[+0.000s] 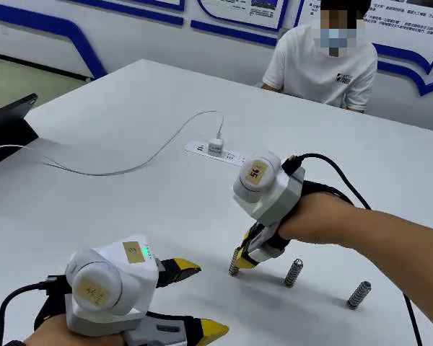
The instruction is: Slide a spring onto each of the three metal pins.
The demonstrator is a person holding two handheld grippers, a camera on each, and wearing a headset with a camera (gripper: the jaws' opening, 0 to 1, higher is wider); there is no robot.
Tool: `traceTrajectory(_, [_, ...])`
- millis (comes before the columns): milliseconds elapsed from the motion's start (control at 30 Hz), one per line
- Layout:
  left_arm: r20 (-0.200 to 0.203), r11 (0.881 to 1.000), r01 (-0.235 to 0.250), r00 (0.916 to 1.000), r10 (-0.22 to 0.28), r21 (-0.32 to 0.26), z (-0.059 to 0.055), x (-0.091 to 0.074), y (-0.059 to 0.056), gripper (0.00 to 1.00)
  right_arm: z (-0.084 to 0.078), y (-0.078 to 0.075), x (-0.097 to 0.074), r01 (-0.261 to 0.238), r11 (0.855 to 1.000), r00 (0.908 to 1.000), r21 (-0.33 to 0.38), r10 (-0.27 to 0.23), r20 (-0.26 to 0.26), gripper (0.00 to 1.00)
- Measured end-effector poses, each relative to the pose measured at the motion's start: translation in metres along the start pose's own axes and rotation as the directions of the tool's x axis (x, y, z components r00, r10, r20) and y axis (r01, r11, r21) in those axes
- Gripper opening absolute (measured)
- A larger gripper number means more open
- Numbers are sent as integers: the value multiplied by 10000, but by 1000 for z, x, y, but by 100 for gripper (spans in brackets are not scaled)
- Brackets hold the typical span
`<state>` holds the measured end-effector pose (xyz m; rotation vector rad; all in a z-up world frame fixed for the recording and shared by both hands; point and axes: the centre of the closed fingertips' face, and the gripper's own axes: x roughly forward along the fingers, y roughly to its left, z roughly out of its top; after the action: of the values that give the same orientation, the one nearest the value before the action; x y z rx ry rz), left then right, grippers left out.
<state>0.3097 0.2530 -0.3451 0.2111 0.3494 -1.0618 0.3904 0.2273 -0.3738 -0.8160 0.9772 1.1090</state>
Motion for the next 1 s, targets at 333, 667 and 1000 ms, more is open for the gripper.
traceTrajectory(333, [-12, 10000, 26, 10000, -26, 51, 2, 1, -1, 56, -9, -3, -7, 210, 9997, 9995, 84, -212, 213, 24])
traceTrajectory(667, [-54, 10000, 18, 10000, -17, 77, 4, 2, 0, 57, -15, -10, -16, 484, 9981, 9968, 393, -508, 612, 33])
traceTrajectory(1000, [-93, 10000, -28, 10000, 29, 83, 5, 1, 0, 58, -21, -16, -23, 802, 9945, 9913, 679, -867, 988, 45])
